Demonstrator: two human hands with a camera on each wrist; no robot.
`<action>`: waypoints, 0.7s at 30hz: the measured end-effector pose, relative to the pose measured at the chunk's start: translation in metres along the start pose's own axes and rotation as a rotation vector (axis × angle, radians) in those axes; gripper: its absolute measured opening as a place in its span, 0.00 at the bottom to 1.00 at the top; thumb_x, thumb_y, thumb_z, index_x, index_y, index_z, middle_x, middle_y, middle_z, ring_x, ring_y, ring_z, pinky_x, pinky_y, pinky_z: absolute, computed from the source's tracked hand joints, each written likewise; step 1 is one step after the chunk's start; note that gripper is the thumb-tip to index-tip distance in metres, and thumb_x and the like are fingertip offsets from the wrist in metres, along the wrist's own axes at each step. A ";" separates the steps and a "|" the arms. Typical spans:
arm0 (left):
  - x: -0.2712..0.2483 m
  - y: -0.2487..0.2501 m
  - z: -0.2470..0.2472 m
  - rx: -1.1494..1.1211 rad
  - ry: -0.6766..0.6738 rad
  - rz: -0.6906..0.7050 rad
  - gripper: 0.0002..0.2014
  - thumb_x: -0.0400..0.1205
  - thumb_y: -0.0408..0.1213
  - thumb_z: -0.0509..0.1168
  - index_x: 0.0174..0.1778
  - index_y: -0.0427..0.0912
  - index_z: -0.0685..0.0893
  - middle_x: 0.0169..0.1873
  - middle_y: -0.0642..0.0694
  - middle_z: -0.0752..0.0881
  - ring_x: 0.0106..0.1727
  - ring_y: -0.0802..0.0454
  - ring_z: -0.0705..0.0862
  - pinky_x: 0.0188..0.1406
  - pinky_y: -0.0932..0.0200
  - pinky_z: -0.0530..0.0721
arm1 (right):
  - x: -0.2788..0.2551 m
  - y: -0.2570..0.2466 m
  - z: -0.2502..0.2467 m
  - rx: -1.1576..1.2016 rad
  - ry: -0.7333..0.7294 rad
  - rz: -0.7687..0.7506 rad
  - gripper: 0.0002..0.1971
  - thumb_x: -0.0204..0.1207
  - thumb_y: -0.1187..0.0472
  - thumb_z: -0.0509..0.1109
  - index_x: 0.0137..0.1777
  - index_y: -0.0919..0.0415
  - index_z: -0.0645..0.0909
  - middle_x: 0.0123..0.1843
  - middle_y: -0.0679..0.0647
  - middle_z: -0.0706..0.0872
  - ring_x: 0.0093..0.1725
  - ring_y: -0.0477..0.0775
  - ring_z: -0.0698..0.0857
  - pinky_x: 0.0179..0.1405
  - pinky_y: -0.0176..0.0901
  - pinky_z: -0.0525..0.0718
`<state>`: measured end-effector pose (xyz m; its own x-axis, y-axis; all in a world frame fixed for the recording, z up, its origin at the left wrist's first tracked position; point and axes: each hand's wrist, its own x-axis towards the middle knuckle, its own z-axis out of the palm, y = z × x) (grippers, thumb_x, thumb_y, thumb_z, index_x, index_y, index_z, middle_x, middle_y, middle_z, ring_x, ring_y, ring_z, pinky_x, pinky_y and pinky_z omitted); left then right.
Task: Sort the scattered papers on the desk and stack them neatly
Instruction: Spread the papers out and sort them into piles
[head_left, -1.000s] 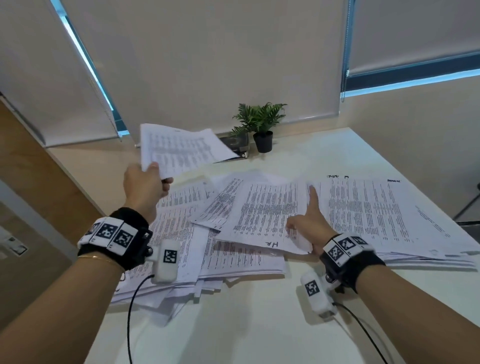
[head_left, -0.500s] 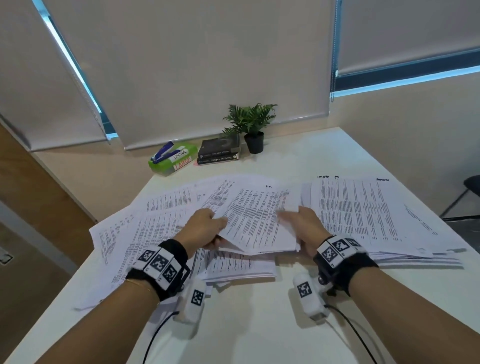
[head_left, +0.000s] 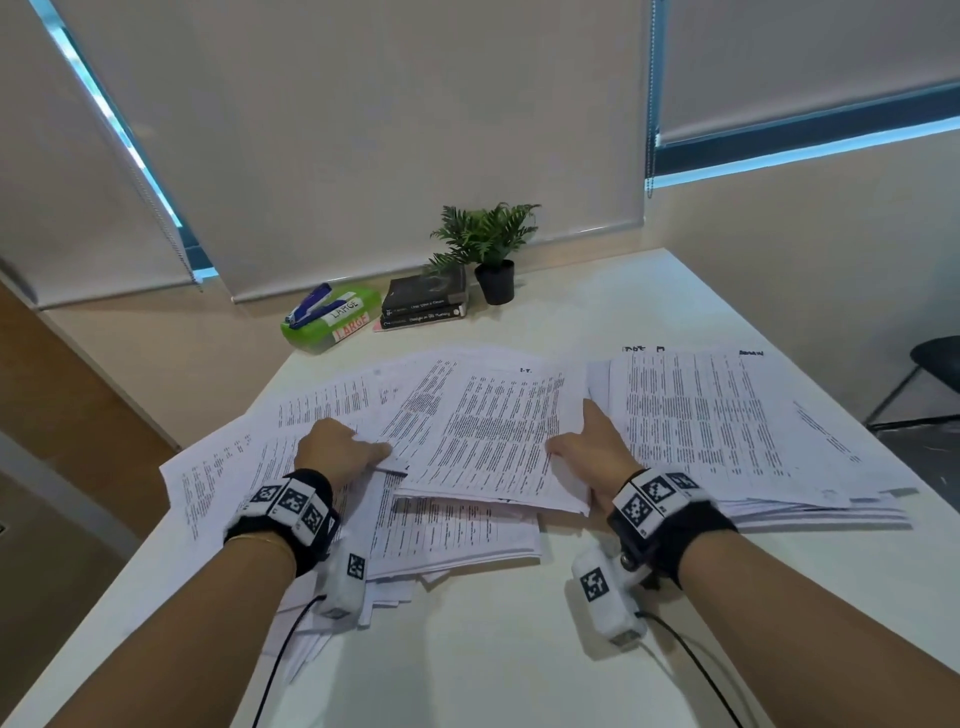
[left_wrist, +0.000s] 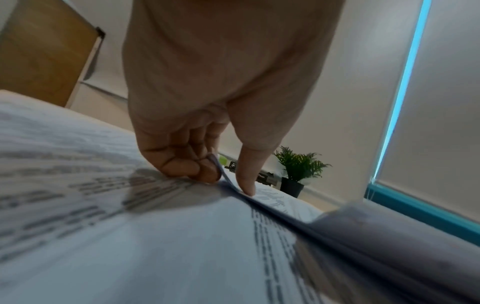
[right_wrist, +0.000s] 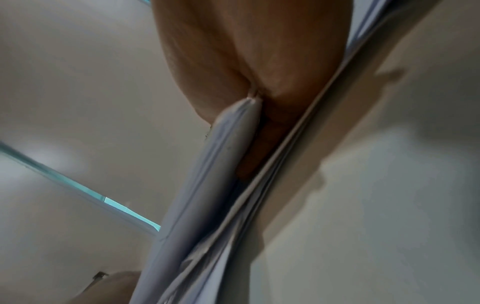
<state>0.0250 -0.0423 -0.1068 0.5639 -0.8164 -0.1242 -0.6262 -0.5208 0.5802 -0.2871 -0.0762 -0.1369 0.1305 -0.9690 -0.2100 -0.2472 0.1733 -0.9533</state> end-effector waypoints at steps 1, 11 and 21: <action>0.001 -0.001 -0.001 -0.001 0.006 0.016 0.20 0.75 0.46 0.84 0.44 0.31 0.89 0.42 0.34 0.89 0.47 0.35 0.89 0.44 0.50 0.84 | 0.001 0.000 0.002 -0.010 -0.011 -0.003 0.37 0.84 0.68 0.69 0.90 0.61 0.56 0.88 0.57 0.67 0.83 0.62 0.70 0.78 0.52 0.72; -0.001 -0.007 -0.033 0.030 0.135 0.082 0.15 0.83 0.38 0.65 0.41 0.29 0.89 0.30 0.37 0.93 0.35 0.37 0.91 0.40 0.47 0.92 | -0.005 -0.008 0.019 -0.102 -0.099 -0.055 0.39 0.83 0.67 0.69 0.90 0.58 0.55 0.89 0.55 0.66 0.85 0.61 0.69 0.83 0.56 0.70; -0.028 0.026 -0.097 -0.653 0.665 0.146 0.14 0.93 0.42 0.61 0.62 0.36 0.85 0.41 0.38 0.91 0.29 0.50 0.87 0.38 0.51 0.89 | -0.015 -0.012 0.016 -0.077 -0.105 -0.163 0.44 0.83 0.76 0.67 0.91 0.44 0.54 0.92 0.52 0.57 0.85 0.62 0.70 0.61 0.41 0.81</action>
<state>0.0450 -0.0091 -0.0103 0.8214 -0.4480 0.3531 -0.4029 -0.0176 0.9151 -0.2710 -0.0607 -0.1253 0.2732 -0.9586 -0.0799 -0.2870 -0.0019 -0.9579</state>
